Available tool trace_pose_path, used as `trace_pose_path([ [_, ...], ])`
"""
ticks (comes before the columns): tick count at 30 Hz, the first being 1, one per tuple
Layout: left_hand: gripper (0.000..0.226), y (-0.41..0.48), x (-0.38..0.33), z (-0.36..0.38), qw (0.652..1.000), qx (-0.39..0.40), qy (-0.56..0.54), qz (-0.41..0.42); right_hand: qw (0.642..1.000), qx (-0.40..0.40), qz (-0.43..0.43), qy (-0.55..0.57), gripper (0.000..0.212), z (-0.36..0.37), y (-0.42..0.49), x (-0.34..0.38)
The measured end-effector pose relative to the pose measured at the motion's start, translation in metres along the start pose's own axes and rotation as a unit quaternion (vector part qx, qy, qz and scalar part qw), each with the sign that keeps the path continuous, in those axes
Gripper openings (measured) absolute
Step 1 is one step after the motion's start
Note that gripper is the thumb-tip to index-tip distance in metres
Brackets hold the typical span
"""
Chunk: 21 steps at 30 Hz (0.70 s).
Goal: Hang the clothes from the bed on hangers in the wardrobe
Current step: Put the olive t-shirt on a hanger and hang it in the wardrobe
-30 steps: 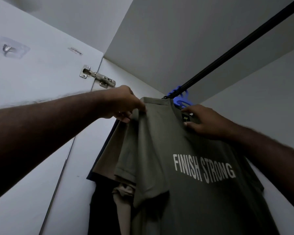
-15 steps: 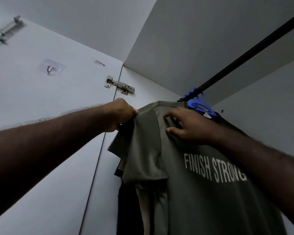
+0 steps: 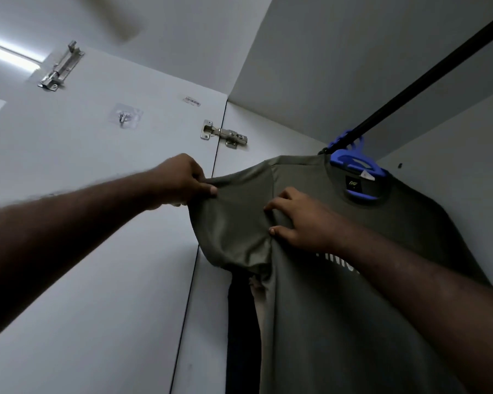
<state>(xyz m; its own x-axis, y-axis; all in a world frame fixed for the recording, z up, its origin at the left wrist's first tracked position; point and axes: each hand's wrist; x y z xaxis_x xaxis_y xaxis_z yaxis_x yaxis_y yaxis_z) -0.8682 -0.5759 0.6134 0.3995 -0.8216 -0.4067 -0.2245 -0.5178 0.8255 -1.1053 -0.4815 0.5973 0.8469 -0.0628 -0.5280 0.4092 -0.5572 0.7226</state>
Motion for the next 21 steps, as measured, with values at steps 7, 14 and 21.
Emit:
trace_pose_path([
  [7,0.020,-0.023,-0.010,-0.021,0.993,-0.012,-0.120,-0.002,0.985,0.015,0.053,0.163,0.042,0.004,0.001,-0.006],
  [14,0.014,-0.064,-0.066,0.044,0.971,0.055,-0.173,0.157,0.787,0.048,0.199,0.582,0.097,-0.029,-0.006,-0.012],
  [21,0.020,-0.095,-0.076,0.116,0.965,0.044,-0.084,0.245,0.846,0.014,0.150,0.511,0.017,-0.054,-0.028,-0.021],
])
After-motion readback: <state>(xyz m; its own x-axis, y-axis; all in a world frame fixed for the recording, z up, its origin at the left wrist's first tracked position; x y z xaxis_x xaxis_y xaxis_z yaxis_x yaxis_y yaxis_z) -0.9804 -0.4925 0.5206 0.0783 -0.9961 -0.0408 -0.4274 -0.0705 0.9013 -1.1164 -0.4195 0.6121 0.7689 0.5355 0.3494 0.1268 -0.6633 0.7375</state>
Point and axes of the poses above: each hand's wrist, its own y-axis towards the middle knuckle, its own z-axis out of the palm, x = y × z, and after that the axes turned 7 degrees about -z, right-handed
